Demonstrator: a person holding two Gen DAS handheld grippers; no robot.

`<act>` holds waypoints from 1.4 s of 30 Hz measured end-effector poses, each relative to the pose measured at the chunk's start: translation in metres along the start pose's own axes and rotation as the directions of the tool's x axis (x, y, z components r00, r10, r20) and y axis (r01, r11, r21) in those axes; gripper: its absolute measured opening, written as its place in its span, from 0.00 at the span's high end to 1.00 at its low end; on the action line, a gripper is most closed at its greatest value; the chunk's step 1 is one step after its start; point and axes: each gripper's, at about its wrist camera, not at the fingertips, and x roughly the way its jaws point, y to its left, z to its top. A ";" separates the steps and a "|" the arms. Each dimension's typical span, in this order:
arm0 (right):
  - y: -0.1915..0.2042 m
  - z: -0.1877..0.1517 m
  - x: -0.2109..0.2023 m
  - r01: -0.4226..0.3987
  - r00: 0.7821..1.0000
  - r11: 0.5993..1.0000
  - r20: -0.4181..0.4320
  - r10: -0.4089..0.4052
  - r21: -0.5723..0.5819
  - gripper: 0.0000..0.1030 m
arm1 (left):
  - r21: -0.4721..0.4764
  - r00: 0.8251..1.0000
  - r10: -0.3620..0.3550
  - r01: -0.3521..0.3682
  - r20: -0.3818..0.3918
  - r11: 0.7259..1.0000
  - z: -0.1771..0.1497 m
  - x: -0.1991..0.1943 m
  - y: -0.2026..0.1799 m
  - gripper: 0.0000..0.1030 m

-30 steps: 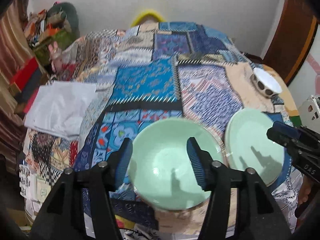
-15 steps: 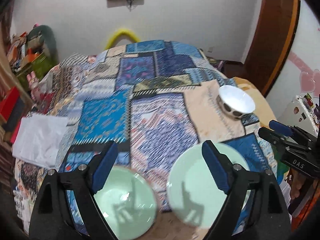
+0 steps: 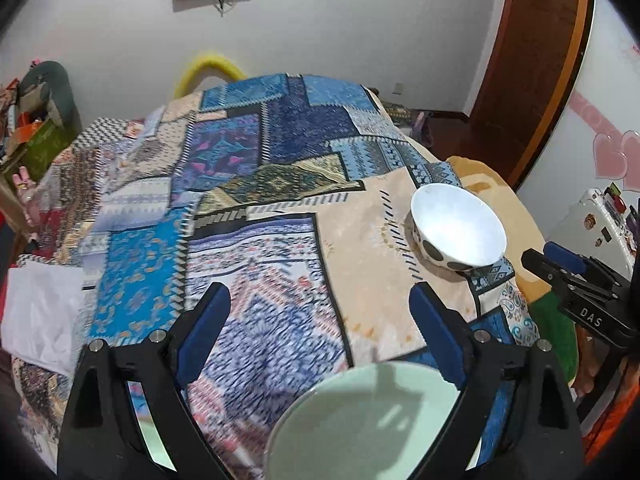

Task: Organize plates and bowls
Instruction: 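Move both grippers to the white bowl and grasp its rim, then lift the white bowl with both grippers and carry it toward the pale green bowl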

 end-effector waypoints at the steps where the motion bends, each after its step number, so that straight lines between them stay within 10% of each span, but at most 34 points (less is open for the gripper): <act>1: -0.003 0.001 0.005 0.005 1.000 1.000 -0.005 -0.005 0.006 0.46 | 0.003 1.000 -0.007 0.007 -0.010 1.000 0.003 0.008 -0.002 0.11; 15: -0.037 0.008 0.064 0.044 0.995 0.997 -0.090 -0.039 0.059 0.82 | 0.054 0.996 -0.060 0.063 -0.067 0.997 0.030 0.093 -0.026 0.11; 24: -0.024 0.006 0.066 -0.024 0.995 1.000 -0.097 0.023 -0.007 0.84 | 0.075 0.993 -0.082 0.089 -0.087 0.993 0.036 0.114 -0.038 0.14; 42: 0.013 0.000 0.079 -0.088 0.985 0.991 -0.156 0.071 -0.104 0.81 | 0.012 0.960 -0.146 0.154 -0.239 0.988 0.025 0.162 -0.050 0.74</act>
